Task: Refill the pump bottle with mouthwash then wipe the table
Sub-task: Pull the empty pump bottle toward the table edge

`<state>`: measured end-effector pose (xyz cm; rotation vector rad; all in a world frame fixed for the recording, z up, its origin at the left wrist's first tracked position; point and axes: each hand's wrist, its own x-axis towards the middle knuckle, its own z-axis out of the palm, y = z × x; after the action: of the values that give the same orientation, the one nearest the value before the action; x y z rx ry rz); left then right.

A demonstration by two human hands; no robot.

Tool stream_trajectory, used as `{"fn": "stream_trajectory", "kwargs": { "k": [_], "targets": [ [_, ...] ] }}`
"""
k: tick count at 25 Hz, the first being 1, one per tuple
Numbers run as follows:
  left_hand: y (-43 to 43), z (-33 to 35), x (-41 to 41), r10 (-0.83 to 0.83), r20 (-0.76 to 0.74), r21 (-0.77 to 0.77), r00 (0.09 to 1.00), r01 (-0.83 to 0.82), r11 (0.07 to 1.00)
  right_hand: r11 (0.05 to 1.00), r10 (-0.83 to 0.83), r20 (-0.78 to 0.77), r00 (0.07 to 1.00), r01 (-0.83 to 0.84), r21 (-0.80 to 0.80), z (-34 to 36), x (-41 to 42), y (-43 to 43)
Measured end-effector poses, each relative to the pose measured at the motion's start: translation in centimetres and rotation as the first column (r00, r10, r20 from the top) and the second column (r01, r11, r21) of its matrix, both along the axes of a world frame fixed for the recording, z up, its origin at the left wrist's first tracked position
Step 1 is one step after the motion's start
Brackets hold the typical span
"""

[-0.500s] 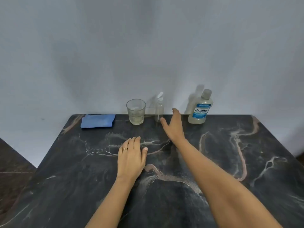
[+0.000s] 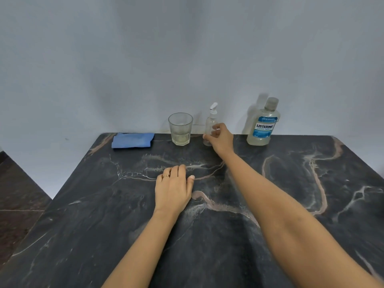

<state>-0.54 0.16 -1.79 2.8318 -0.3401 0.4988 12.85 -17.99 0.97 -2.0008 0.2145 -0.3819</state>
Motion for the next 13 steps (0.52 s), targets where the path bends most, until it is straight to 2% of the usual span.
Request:
{"fn": "stream_trajectory", "kwargs": {
  "k": [3,9,13],
  "targets": [
    [0.9,0.5,-2.9,0.015,0.006,-0.005,1.0,-0.015,1.0,0.998,0.054,0.032,0.998,-0.054,-0.017,1.2,-4.7,0.0],
    [2.5,1.1,-10.9,0.102,-0.12,-0.147,0.987,-0.12,0.982,0.991,0.132,0.074,0.988,-0.131,-0.01,2.9,-15.9,1.8],
    [2.8,1.6,-15.3,0.104,-0.106,-0.187,0.989,-0.122,0.975,0.985,0.174,0.062,0.983,-0.172,-0.029,2.6,-21.8,3.5]
  ]
}}
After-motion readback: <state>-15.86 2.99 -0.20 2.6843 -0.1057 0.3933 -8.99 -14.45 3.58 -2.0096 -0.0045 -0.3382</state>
